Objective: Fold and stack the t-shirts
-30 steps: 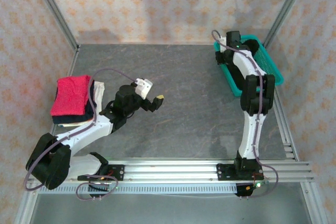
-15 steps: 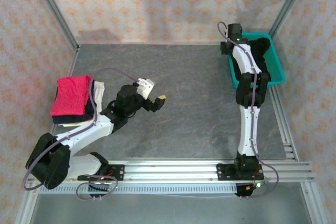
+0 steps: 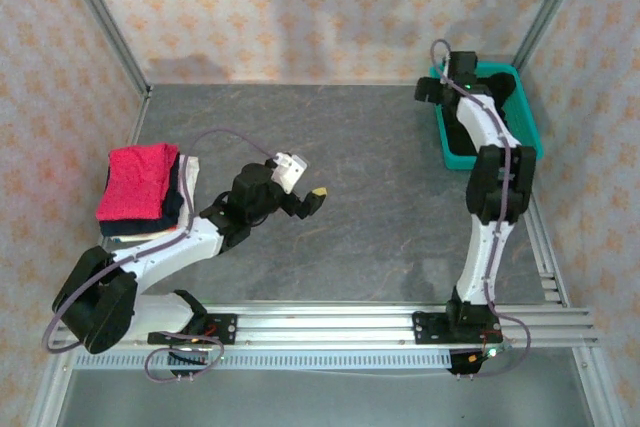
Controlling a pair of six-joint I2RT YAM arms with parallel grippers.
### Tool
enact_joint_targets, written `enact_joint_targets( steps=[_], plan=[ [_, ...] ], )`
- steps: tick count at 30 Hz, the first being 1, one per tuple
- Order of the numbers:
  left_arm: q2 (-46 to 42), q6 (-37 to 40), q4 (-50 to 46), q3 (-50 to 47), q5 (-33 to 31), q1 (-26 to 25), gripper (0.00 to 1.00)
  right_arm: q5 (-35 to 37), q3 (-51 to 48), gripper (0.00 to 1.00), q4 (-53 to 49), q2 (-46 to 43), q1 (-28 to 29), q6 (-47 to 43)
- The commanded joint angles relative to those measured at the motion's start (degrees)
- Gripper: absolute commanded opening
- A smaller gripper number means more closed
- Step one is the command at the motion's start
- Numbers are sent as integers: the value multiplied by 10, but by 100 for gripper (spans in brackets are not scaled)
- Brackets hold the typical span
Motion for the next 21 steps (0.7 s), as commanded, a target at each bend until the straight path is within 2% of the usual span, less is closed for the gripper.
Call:
enact_joint_targets(
  steps=[1,5,8,18,21],
  plan=[
    [13,0,37,26,27,-10,100,13,-51,96,97,-33,-49,98],
    [24,-4,50,36,52,-18,100,35,-58,96,63,-9,-96,171],
    [30,-17,71,36,62,-20,100,31,-26,98,9,30,-119,189],
    [35,-23,79,39,63,-22,100,34,145,96,-168,167,-118,142],
    [36,-23,78,39,62,-22,100,44,213,90,-232,210,-113,124]
  ],
)
